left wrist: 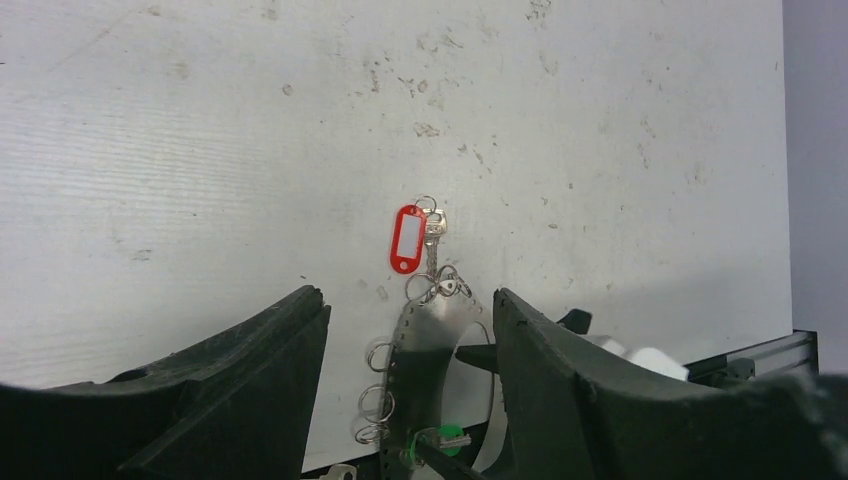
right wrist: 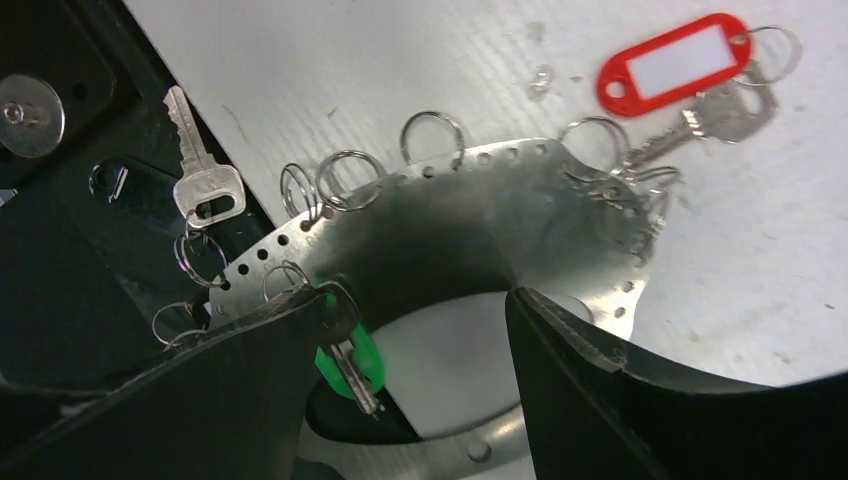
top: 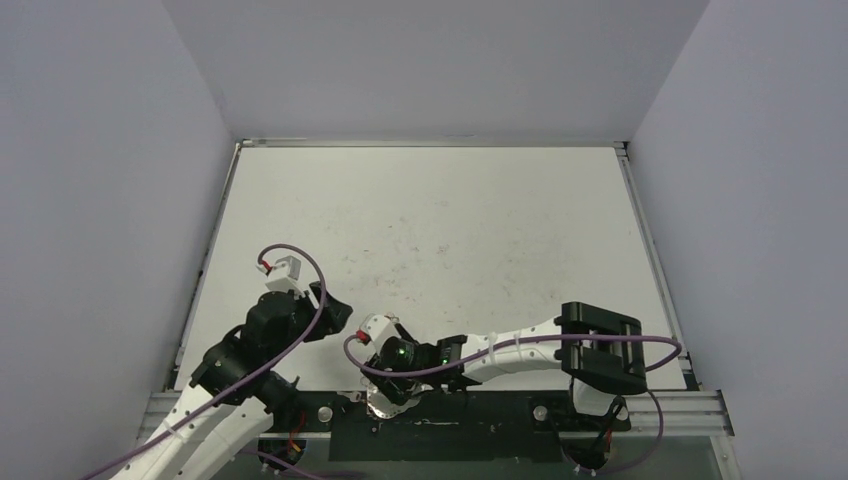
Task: Put the keys on the keyring
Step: Move the key to the center of the board.
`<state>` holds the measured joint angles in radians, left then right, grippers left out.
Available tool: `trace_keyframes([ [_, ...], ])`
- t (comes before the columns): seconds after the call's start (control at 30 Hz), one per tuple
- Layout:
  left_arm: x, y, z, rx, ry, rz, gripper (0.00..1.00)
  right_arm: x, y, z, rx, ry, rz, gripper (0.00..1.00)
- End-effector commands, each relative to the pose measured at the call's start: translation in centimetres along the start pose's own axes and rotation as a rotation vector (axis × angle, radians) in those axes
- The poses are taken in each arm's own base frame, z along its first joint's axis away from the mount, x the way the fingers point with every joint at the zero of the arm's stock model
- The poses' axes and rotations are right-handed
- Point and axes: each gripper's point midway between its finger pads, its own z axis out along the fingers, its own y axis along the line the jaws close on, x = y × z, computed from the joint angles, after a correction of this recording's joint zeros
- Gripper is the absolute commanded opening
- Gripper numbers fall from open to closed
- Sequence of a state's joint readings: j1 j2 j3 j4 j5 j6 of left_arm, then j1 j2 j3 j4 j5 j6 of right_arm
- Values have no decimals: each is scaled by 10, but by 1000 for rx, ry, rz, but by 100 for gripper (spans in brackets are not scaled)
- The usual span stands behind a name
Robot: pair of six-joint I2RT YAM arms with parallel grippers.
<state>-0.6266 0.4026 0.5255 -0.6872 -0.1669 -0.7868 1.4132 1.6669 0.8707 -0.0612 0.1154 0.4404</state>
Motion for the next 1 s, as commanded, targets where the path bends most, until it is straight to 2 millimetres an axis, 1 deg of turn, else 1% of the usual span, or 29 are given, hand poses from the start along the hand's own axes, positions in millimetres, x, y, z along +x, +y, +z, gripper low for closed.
trace_keyframes([
  [0.0, -19, 6, -15, -53, -69, -24, 60, -14, 27, 10, -65, -26, -37, 66],
  [0.07, -19, 5, -15, -51, -66, -23, 60, -12, 32, 13, -74, -25, -43, 63],
  [0.17, -17, 4, -13, -51, -54, -21, 60, -11, 33, 12, -67, -29, -45, 53],
  [0.2, -17, 4, -13, -52, -51, -21, 60, -11, 32, 11, -62, -32, -45, 48],
  [0.27, -16, 3, -12, -46, -45, -18, 60, -11, 30, 10, -55, -44, -41, 35],
  [0.3, -15, 3, -11, -45, -43, -18, 60, -12, 29, 10, -52, -54, -37, 30],
  [0.4, -12, 1, -9, -37, -25, -15, 60, -9, 23, 6, -32, -58, -22, 24],
  [0.5, -5, 0, -5, -31, 5, -12, 60, -8, 12, -1, 8, -79, 0, 8],
  [0.57, 0, -2, -1, -20, 28, -11, 60, -8, -2, -5, 55, -90, 22, 3],
  [0.63, 5, -4, 3, -12, 54, -9, 60, -3, -18, -11, 106, -81, 34, 1],
  [0.67, 8, -4, 5, -14, 73, -7, 60, -5, -23, -15, 117, -90, 45, 1],
  [0.73, 13, -4, 9, -12, 98, -5, 60, -9, -27, -23, 112, -114, 61, 1],
  [0.77, 16, -5, 11, -12, 112, -4, 60, -11, -26, -26, 102, -124, 64, 6],
  [0.83, 20, -6, 15, -7, 135, -4, 60, -16, -21, -32, 65, -143, 62, 22],
  [0.87, 22, -7, 16, -3, 145, -5, 60, -18, -17, -34, 48, -146, 61, 29],
  [0.93, 26, -9, 19, 5, 162, -6, 60, -17, -9, -34, 9, -138, 63, 40],
  [0.97, 27, -10, 20, 10, 170, -7, 60, -22, -3, -32, -13, -154, 76, 44],
])
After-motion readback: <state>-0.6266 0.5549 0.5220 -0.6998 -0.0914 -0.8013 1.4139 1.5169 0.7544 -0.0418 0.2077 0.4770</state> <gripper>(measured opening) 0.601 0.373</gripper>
